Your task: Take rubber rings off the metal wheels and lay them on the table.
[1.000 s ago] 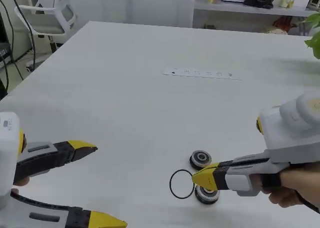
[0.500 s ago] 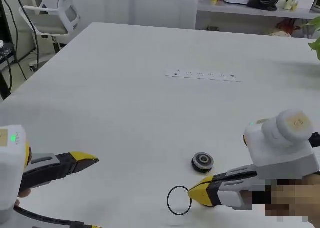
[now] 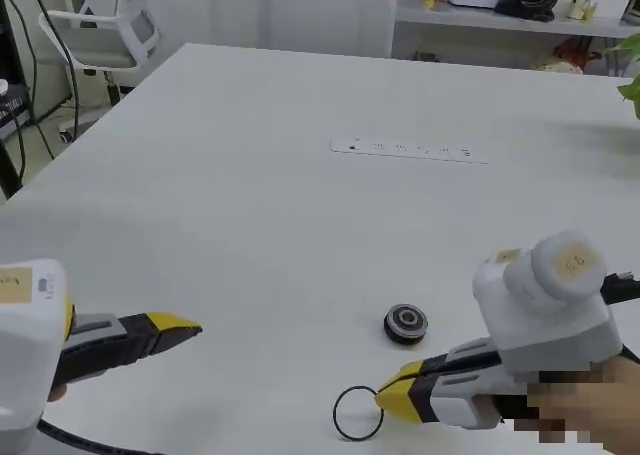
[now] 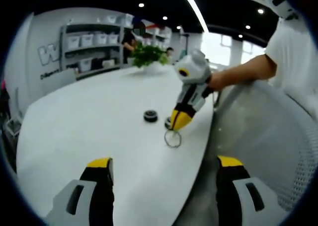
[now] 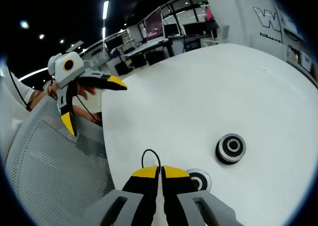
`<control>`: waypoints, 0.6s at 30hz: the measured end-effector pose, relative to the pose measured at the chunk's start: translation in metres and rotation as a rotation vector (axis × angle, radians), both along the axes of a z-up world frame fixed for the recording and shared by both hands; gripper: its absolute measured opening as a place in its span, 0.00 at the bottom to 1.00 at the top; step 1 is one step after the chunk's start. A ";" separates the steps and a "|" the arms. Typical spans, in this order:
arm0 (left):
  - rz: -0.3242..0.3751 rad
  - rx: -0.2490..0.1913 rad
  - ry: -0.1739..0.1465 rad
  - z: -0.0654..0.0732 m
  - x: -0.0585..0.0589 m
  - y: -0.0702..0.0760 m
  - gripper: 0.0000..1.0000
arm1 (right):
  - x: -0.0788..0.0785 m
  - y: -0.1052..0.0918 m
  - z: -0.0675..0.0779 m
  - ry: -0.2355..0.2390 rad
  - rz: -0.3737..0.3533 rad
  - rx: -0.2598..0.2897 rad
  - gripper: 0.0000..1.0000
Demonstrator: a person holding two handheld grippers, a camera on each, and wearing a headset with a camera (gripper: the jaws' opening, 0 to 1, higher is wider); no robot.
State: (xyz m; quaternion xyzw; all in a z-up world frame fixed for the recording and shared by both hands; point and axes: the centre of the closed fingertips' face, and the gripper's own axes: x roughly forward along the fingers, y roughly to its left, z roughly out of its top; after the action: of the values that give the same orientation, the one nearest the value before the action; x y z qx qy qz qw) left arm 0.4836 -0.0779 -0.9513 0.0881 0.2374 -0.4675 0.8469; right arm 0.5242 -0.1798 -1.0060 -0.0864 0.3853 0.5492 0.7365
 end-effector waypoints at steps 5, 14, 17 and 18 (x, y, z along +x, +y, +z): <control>0.006 0.001 -0.004 0.002 0.001 0.002 0.86 | 0.002 -0.001 0.001 -0.006 -0.007 -0.001 0.02; 0.003 0.006 -0.014 0.006 0.002 0.002 0.86 | 0.014 -0.006 0.012 -0.027 -0.049 0.031 0.02; 0.000 0.006 -0.019 0.008 0.003 0.002 0.86 | 0.018 -0.007 0.017 -0.035 -0.067 0.044 0.02; -0.002 0.006 -0.022 0.009 0.004 0.002 0.86 | 0.020 -0.008 0.019 -0.040 -0.075 0.049 0.02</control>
State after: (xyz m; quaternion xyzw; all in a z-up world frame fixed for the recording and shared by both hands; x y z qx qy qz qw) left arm 0.4875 -0.0762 -0.9420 0.0961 0.2293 -0.4665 0.8488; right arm 0.5439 -0.1882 -0.9868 -0.0649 0.3598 0.5285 0.7662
